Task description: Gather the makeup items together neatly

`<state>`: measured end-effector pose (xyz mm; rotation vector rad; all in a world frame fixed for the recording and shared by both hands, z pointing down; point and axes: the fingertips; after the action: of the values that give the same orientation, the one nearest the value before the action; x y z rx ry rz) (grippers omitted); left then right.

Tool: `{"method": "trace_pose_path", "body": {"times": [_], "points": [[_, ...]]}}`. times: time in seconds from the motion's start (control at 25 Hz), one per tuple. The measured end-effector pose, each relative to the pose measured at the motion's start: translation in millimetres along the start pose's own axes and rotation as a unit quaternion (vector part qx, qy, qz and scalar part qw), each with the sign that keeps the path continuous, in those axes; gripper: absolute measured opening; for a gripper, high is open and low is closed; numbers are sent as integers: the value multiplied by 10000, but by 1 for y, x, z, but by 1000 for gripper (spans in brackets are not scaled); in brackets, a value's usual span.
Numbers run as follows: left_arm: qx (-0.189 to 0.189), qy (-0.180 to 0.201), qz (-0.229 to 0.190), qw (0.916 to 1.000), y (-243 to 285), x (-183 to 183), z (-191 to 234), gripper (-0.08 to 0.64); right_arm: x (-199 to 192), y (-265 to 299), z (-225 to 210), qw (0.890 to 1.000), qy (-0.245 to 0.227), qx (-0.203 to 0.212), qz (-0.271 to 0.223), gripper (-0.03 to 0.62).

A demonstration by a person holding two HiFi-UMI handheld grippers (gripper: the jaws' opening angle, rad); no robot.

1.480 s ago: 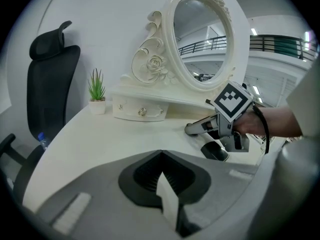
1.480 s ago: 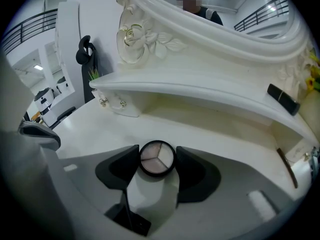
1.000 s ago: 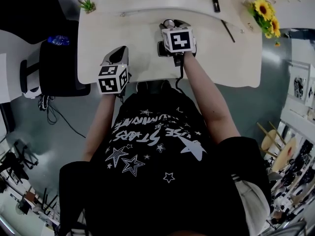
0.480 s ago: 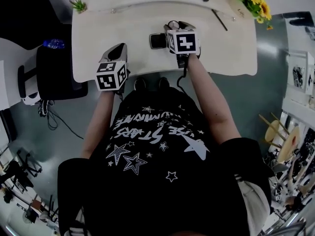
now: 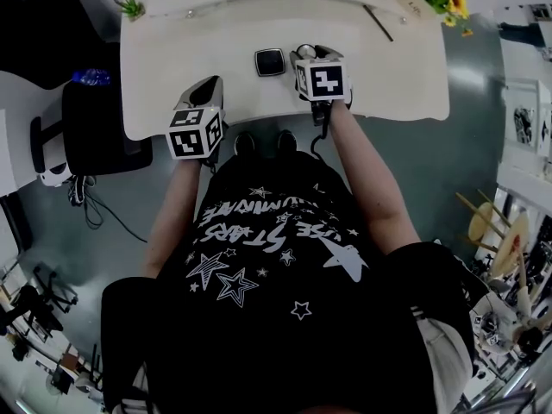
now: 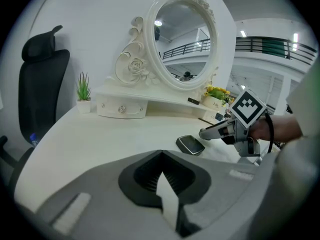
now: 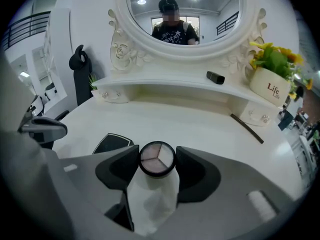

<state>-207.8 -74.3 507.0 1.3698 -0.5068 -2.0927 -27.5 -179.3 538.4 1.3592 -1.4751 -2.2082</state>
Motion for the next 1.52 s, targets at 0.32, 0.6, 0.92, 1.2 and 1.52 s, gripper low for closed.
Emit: {"method": "trace_pose_path", "body": {"times": [0.32, 0.6, 0.92, 1.2, 1.52], "points": [[-1, -5, 28, 10000, -5, -6, -3, 0, -17, 3, 8, 9999, -12, 47, 165, 261], [-4, -4, 48, 10000, -6, -8, -1, 0, -27, 5, 7, 9998, 75, -13, 201, 261], [-49, -6, 38, 10000, -5, -4, 2, 0, -25, 7, 5, 9998, 83, -80, 189, 271], [-219, 115, 33, 9997, -4, 1, 3, 0, -17, -10, 3, 9994, 256, -219, -40, 316], [-287, 307, 65, 9991, 10, 18, 6, 0, 10, -42, -39, 9918, 884, -670, -634, 296]]}}
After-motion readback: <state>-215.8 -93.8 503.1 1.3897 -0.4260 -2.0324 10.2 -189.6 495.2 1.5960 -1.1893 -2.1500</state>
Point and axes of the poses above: the fingertips, and each gripper's own axes: y forward along the fingers, z to its left, x out of its top, and after that the axes turned 12 degrees about -y, right-handed
